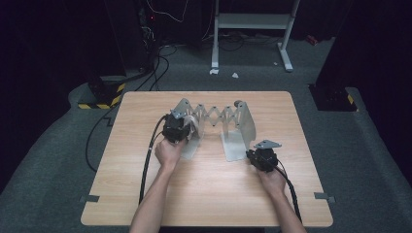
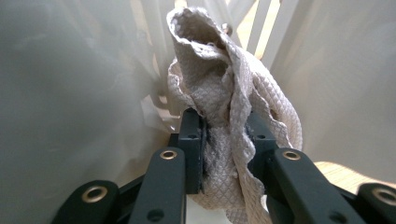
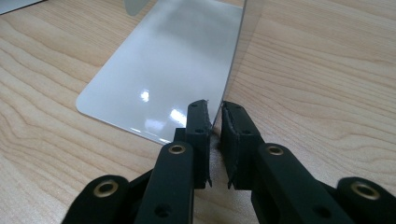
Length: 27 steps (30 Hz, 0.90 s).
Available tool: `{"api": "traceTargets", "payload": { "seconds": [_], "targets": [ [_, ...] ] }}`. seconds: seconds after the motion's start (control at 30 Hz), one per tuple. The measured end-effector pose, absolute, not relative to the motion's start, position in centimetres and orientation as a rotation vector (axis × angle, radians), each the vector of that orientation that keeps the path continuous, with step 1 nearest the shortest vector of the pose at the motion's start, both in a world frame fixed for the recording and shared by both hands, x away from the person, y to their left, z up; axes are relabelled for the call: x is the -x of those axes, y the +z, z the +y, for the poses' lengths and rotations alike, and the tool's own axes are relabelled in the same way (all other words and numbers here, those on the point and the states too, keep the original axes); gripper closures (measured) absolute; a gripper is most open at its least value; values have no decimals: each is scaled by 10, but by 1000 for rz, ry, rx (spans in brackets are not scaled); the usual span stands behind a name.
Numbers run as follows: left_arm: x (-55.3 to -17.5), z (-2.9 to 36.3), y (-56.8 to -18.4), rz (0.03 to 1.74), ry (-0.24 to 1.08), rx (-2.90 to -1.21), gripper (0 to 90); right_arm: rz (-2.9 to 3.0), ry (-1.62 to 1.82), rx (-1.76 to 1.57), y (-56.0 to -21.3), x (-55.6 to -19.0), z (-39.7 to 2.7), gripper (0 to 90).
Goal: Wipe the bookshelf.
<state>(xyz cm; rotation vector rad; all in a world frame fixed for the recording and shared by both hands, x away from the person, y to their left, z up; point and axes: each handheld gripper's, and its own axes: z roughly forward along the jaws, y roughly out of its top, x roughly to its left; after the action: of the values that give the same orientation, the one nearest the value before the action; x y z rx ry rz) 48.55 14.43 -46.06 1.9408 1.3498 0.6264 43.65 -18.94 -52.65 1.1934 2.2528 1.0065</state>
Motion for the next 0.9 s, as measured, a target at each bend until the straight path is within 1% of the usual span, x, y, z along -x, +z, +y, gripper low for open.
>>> {"api": "traceTargets", "payload": {
  "seconds": [0.1, 0.33, 0.9],
  "targets": [
    [-487, 143, -467, 1359, 626, -1957, 737, 2253, 1006, -1193, -526, -436, -189, 815],
    [-487, 143, -465, 1351, 628, -1961, 736, 2253, 1008, -1194, -526, -437, -189, 817],
    [-490, 142, -423, 1286, 693, -1904, 734, 2250, 1013, -1212, -527, -437, -190, 824]
  ]
}}
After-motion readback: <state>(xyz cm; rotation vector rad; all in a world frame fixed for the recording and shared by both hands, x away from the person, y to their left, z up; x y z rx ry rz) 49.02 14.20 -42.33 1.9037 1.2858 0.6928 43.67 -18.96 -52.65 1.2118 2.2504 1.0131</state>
